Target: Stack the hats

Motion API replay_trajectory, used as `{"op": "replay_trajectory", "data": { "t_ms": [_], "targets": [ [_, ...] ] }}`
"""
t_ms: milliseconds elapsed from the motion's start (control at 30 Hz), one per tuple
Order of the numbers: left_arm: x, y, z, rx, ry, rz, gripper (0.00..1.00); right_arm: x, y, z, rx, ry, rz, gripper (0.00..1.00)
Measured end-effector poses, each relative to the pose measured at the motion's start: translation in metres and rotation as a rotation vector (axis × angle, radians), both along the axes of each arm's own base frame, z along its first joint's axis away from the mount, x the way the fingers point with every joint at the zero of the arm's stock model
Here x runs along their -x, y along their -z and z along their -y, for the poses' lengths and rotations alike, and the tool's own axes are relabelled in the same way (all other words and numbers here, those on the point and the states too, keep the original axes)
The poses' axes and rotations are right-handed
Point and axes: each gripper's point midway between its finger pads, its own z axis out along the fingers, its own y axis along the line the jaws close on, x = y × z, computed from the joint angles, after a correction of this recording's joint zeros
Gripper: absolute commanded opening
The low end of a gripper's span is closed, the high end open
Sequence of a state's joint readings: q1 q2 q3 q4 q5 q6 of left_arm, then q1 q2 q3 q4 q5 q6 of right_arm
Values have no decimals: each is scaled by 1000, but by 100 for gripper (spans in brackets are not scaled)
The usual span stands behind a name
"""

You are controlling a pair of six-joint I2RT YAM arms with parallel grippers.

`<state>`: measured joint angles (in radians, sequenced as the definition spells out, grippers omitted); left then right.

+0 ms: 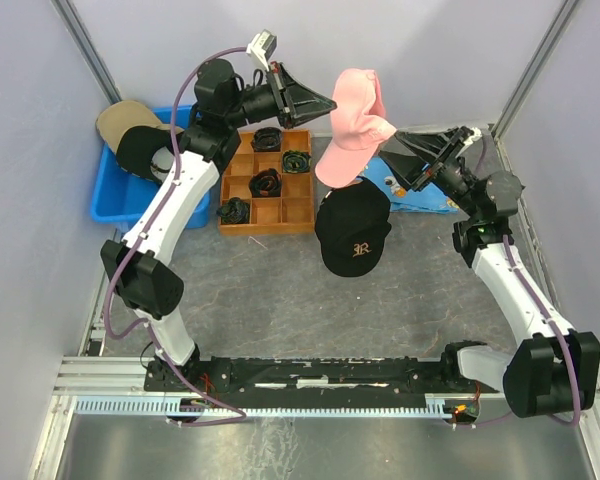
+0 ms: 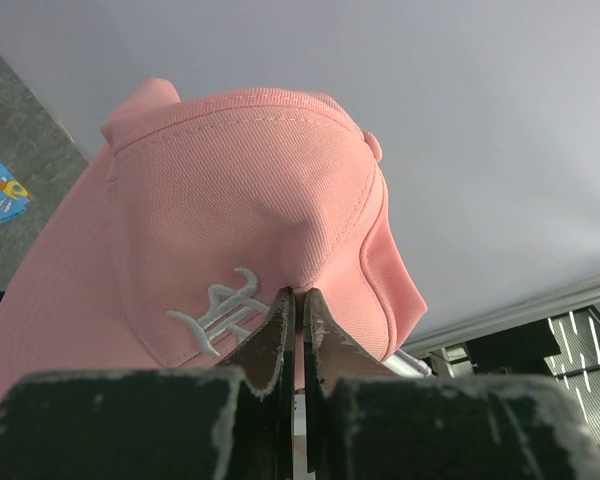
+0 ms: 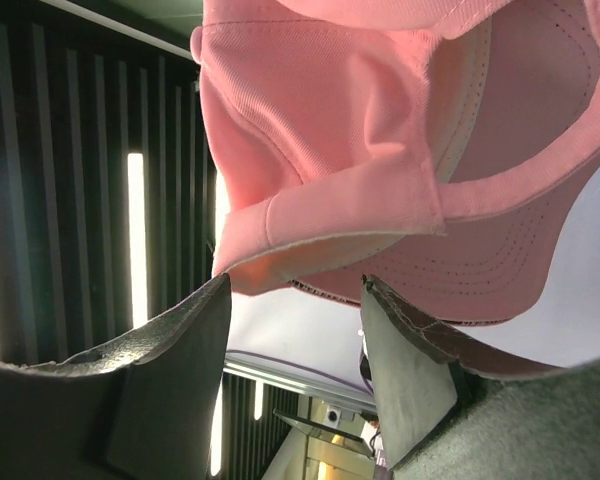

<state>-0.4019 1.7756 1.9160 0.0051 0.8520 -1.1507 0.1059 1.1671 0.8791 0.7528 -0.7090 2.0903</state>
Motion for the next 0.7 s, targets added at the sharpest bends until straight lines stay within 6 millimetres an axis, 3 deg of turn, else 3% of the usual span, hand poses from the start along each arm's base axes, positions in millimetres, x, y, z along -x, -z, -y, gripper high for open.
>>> {"op": "replay_trajectory", "data": {
  "t_ms": [367, 700],
  "targets": [
    [10, 4, 9, 7, 38, 21, 3, -11, 4, -1, -12, 18, -23, 63],
    [18, 6, 5, 4, 38, 16, 3, -18, 0, 2, -30, 49, 0, 64]
  ]
}}
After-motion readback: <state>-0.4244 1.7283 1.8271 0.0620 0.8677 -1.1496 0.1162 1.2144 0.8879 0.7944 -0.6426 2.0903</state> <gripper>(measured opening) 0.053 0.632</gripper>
